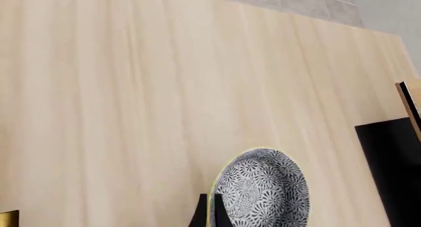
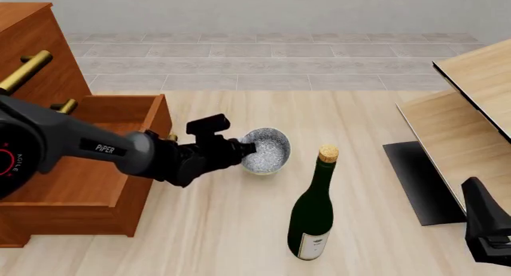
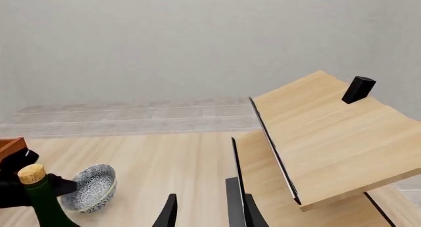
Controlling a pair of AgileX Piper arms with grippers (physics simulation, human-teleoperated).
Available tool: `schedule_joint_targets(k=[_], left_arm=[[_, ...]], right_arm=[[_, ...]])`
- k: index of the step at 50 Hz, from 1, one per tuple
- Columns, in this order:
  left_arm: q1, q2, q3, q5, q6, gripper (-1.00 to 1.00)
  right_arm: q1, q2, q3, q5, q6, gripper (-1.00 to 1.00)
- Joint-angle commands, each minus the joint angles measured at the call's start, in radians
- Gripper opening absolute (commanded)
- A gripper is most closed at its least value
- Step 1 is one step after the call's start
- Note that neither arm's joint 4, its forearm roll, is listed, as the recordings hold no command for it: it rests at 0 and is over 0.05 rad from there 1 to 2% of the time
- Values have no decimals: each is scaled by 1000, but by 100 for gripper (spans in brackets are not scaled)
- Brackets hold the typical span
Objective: Put the bowl on top of the cabinet.
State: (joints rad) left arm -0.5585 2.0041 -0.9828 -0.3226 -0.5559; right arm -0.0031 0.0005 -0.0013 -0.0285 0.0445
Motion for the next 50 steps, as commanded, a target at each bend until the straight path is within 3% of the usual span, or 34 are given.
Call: schedule_joint_targets(k=[1,14,20,22,27,41,50], left_arm=[[9,-26,7,-7,8,-100],[25,-70,-6,38,17,-100],[-10,-162,51,10,-11,-100],[-1,-171,64,13,-51,-100],[6,-211,94,5,-70,-100],[-65,-448,208,40,-97,-100],[-34,-587,199,134,-74,-100]], right_arm=[[-2,0,0,-1,3,100],[-4,0,0,-2,6,100],[-5,0,0,-2,8,100],[-5,0,0,-2,9,100],[-5,0,1,-3,11,100],[-5,0,1,-2,13,100],[-5,0,1,-1,12,100]])
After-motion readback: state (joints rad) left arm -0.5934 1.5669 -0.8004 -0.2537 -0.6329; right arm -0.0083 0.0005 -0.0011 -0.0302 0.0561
